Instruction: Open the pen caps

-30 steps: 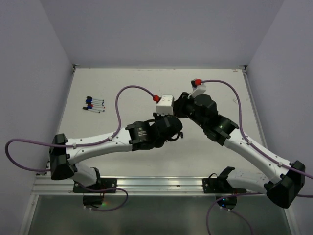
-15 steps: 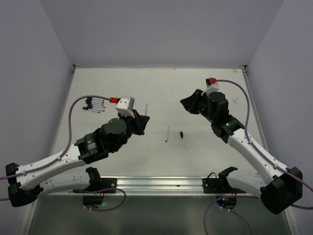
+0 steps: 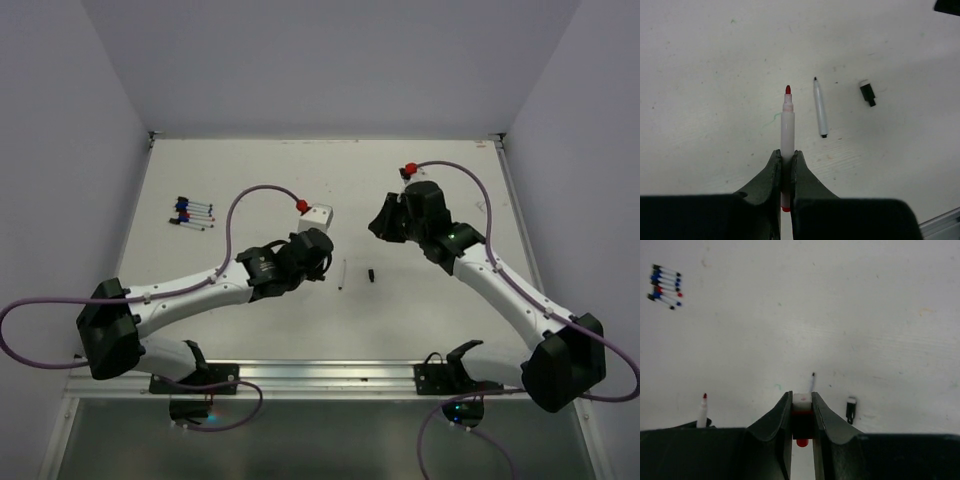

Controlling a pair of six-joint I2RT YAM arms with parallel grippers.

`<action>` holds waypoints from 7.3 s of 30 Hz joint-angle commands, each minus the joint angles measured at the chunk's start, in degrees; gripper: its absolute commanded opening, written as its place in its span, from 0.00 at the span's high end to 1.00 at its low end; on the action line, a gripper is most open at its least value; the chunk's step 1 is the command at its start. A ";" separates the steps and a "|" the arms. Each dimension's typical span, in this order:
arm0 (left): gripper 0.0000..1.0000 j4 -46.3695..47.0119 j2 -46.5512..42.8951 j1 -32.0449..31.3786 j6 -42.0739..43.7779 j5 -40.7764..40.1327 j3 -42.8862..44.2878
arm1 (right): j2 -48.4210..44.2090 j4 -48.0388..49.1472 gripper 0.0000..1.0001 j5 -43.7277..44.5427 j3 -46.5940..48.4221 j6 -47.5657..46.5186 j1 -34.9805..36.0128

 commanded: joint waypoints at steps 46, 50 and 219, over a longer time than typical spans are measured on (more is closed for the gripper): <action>0.89 14.06 26.38 6.86 -2.60 11.91 0.22 | 18.96 -4.32 0.82 11.36 -7.96 -7.75 2.44; 0.85 14.06 26.20 6.86 -3.30 12.26 -0.31 | 19.49 -4.15 0.76 11.19 -7.52 -7.75 2.44; 1.00 29.70 -7.99 4.14 4.17 23.87 -16.22 | -4.94 22.48 0.23 -17.91 -11.21 3.32 2.18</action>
